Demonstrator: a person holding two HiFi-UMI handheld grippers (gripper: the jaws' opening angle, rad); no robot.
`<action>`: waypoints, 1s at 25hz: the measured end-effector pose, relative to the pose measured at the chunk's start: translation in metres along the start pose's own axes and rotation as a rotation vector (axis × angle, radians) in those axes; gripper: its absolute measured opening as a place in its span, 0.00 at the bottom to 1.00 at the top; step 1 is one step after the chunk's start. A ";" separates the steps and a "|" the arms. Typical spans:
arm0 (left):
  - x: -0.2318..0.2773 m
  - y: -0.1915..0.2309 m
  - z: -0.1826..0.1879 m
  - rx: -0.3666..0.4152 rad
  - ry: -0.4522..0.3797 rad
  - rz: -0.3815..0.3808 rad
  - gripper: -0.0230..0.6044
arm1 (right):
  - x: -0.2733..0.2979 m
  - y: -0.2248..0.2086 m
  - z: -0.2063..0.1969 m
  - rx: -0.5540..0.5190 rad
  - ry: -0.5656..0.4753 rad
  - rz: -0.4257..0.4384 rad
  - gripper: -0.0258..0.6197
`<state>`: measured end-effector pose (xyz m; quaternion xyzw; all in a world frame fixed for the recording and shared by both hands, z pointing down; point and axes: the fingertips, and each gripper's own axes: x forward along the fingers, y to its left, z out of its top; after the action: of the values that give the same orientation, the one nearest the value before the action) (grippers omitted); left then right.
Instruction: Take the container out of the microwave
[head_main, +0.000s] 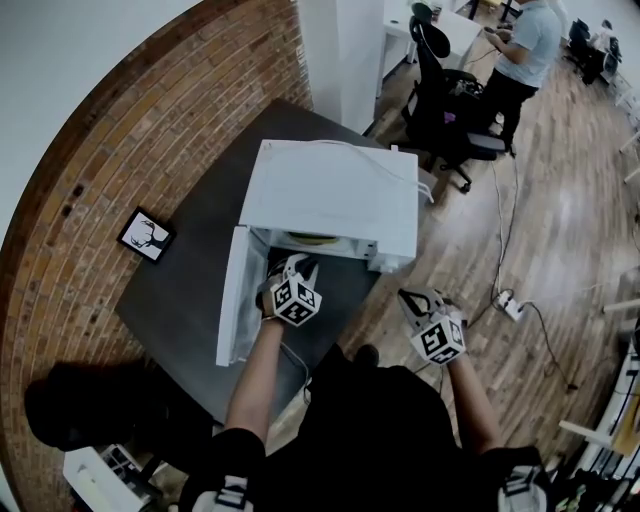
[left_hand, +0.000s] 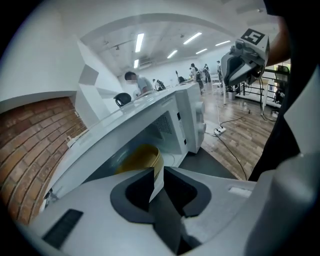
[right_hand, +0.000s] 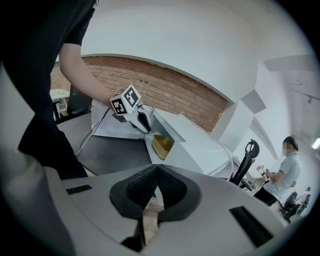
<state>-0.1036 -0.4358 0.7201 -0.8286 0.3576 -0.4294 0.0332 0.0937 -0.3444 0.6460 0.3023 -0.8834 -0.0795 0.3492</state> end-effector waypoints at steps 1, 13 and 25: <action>0.005 0.003 -0.002 0.014 0.007 -0.002 0.13 | 0.002 0.002 0.000 0.001 0.006 0.002 0.04; 0.059 0.023 -0.009 0.306 0.081 0.002 0.15 | 0.019 0.003 0.005 -0.001 0.037 0.000 0.04; 0.097 0.019 -0.026 0.431 0.140 -0.044 0.19 | 0.014 0.000 -0.014 0.061 0.083 -0.038 0.04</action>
<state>-0.0971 -0.5038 0.7955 -0.7782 0.2407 -0.5530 0.1754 0.0943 -0.3516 0.6643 0.3323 -0.8642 -0.0466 0.3749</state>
